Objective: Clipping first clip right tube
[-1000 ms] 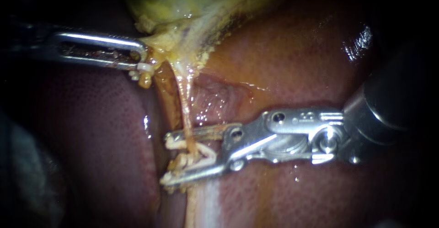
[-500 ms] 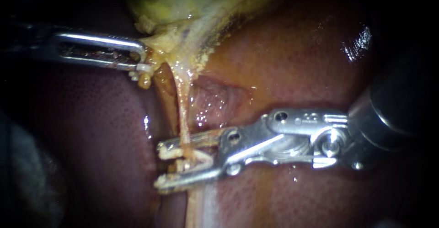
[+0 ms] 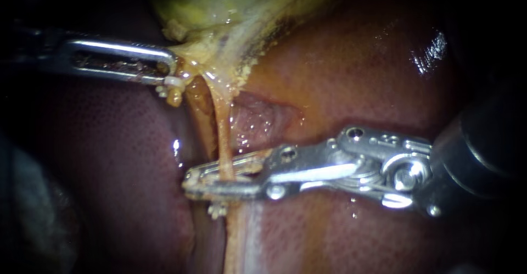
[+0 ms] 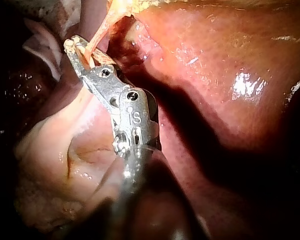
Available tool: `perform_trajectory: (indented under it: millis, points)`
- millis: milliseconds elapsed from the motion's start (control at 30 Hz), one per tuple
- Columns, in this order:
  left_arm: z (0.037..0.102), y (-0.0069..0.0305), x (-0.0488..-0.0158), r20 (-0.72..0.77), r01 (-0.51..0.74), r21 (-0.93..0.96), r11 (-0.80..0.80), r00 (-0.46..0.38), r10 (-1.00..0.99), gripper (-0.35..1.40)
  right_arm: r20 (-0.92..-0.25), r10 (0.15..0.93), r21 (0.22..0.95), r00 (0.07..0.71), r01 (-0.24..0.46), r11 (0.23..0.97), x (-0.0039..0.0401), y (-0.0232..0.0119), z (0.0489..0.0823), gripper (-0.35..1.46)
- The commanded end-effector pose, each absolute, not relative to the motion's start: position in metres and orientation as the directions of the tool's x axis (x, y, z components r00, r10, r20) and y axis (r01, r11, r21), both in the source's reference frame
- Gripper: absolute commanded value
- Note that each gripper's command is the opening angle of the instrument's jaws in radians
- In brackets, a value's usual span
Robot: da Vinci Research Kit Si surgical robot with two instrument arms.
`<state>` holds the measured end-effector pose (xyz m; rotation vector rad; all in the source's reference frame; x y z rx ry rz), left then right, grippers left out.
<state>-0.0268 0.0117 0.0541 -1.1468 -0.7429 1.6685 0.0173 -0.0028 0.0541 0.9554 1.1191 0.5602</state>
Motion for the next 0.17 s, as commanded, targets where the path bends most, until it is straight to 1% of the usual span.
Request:
perform_trajectory:
  millis: [33, 167]
  points:
    - [0.0541, 0.0117, -0.0267, -0.352, -0.36, -0.857, -0.369, -0.114, 0.929, -0.35, -0.495, 0.788, 0.86, 0.366, 0.077, 0.504, 0.0173, -0.003, 0.0542, -0.35]
    - [0.0542, 0.0117, -0.0268, -0.352, -0.36, -0.857, -0.369, -0.114, 0.929, -0.35, -0.491, 0.787, 0.863, 0.373, 0.082, 0.499, 0.0174, -0.0032, 0.0545, -0.35]
